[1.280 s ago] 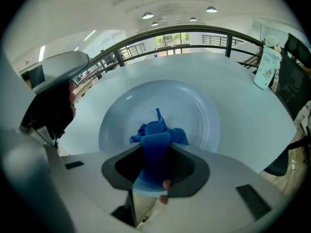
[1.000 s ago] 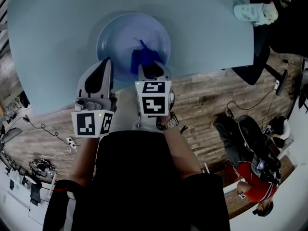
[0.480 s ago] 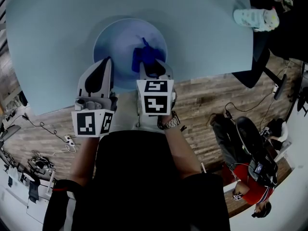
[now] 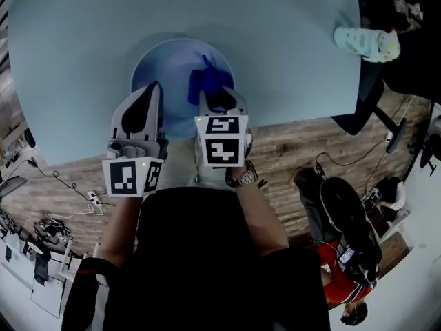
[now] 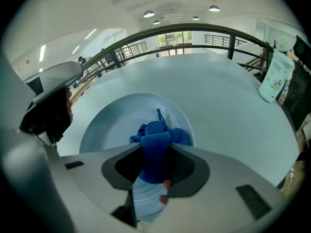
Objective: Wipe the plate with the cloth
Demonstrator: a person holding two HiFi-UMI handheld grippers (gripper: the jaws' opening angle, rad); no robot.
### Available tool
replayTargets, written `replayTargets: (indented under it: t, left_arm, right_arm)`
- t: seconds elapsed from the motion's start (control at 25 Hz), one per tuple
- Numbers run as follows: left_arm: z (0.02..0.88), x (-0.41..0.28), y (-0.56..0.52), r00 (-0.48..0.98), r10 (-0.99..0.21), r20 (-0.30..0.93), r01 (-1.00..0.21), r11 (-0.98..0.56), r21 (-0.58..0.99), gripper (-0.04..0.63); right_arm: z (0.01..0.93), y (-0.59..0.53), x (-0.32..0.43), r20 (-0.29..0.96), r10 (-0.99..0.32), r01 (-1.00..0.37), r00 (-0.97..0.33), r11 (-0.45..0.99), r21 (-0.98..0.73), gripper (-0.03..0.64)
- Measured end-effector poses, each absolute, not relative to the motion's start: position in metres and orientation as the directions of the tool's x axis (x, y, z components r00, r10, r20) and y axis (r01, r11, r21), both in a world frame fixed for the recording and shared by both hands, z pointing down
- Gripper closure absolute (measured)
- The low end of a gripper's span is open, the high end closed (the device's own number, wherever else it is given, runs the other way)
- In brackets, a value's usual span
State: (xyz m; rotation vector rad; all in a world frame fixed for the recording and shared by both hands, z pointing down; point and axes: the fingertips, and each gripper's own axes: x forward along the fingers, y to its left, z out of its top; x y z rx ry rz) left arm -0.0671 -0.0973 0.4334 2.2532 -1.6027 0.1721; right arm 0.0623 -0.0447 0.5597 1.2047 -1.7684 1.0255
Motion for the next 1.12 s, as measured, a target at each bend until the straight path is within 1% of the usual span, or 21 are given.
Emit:
replayTargets:
  t: [0.4,0.64,0.84,1.12]
  left_arm:
    - [0.438,-0.076,-0.115,0.281,-0.908,0.312,-0.949,-0.215,0.229,0.594]
    - [0.43,-0.088,-0.12,0.247,-0.922,0.299,-0.956,-0.182,0.228,0.594]
    - [0.425,-0.093,-0.118,0.237,-0.929,0.282,-0.958,-0.175,0.227,0.594]
    - [0.407,-0.104,-0.101,0.251,-0.939,0.236,-0.956,-0.202,0.213,0.594]
  right_arm:
    - [0.563,-0.068,0.056,0.901,-0.313,-0.931,-0.299,0.301,-0.205,0.499]
    - [0.561,-0.082,0.043,0.896,-0.315,-0.918,-0.313,0.343,-0.2,0.499]
    - [0.551,-0.093,0.036,0.879,-0.357,-0.914,-0.317,0.363,-0.183,0.499]
    - [0.522,-0.096,0.028,0.829,-0.46,-0.924,-0.318,0.346,-0.162,0.499]
